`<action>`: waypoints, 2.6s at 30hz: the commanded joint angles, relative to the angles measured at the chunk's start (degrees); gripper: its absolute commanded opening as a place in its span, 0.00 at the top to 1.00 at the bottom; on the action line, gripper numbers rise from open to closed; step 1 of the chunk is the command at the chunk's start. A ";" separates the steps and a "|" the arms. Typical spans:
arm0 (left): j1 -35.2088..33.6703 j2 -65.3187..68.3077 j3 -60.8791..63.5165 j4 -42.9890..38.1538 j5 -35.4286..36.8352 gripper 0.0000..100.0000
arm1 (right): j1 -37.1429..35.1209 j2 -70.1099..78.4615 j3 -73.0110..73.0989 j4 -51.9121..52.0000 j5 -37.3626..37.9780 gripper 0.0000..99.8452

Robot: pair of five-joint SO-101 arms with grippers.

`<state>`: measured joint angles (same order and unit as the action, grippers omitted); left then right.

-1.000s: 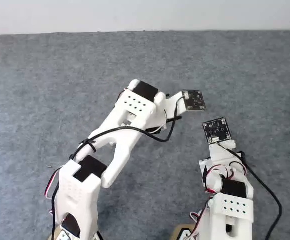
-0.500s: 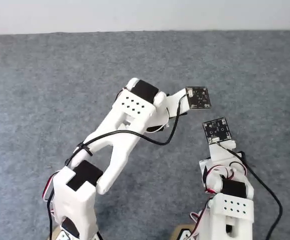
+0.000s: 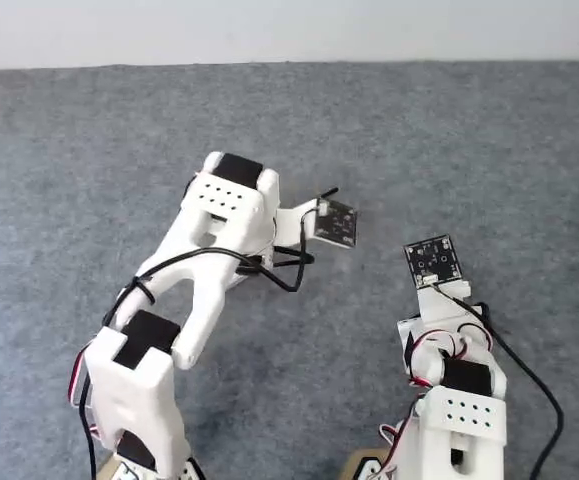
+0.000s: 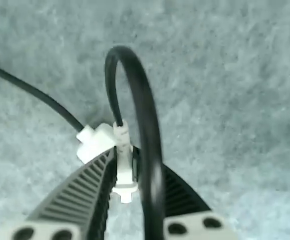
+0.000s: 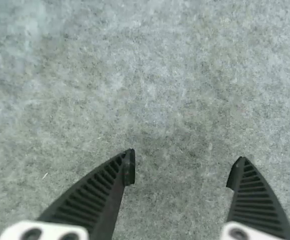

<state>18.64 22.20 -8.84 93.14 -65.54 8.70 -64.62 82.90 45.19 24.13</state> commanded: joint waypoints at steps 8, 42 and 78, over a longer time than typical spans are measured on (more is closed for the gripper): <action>2.37 -3.34 1.36 -4.13 -1.67 0.99 | 0.40 -0.84 -0.62 -2.33 -0.62 0.69; 7.03 -3.96 8.13 -11.60 10.29 0.81 | 0.48 -0.84 -0.53 -2.33 -0.62 0.69; 11.60 24.79 -18.68 -2.99 10.55 0.79 | 0.40 -0.84 -0.53 -2.33 -0.62 0.69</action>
<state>29.89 44.53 -21.41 87.87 -55.69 8.70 -64.62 82.90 44.22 24.13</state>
